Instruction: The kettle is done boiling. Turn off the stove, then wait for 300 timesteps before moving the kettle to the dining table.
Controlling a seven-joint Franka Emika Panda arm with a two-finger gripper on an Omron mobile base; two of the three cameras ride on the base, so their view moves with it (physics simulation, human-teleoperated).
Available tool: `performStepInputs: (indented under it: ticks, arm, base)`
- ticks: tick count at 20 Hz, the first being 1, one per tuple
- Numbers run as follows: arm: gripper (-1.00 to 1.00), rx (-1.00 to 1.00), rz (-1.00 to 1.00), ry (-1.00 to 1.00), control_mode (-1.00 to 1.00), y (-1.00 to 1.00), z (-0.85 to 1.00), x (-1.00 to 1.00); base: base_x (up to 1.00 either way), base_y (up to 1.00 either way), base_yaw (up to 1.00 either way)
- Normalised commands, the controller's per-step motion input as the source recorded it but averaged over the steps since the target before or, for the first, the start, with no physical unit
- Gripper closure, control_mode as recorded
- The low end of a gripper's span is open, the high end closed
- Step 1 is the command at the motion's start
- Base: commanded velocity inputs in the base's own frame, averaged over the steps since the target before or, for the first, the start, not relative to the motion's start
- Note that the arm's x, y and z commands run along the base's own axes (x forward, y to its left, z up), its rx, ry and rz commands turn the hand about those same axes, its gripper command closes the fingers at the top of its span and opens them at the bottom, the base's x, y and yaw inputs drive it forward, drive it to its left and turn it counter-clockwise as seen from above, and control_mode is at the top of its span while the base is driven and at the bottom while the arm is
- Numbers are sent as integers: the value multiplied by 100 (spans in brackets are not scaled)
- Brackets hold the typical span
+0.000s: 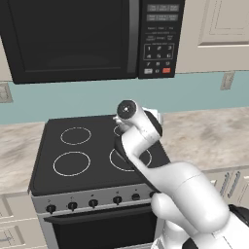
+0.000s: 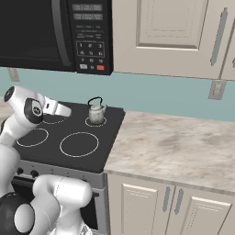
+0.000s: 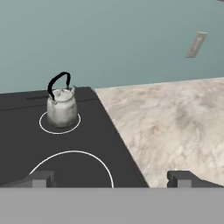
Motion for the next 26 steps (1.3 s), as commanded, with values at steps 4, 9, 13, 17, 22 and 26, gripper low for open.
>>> performStepInputs:
  ticks: [4,9,13,17,22,26]
  arm:
    - [-100,0,0,0,-100,0,0,16]
    - [-100,0,0,-1,-100,0,0,8]
    - [-100,0,0,0,-100,-1,0,26]
    - [-100,0,0,0,-100,-5,0,22]
    - [-100,0,0,-1,-100,-4,-1,19]
    - [-100,0,0,-1,-100,-1,-2,14]
  base:
    - [0,0,0]
    - [0,0,0]
    - [0,0,0]
    - [0,0,0]
    - [0,0,0]
    - [0,0,0]
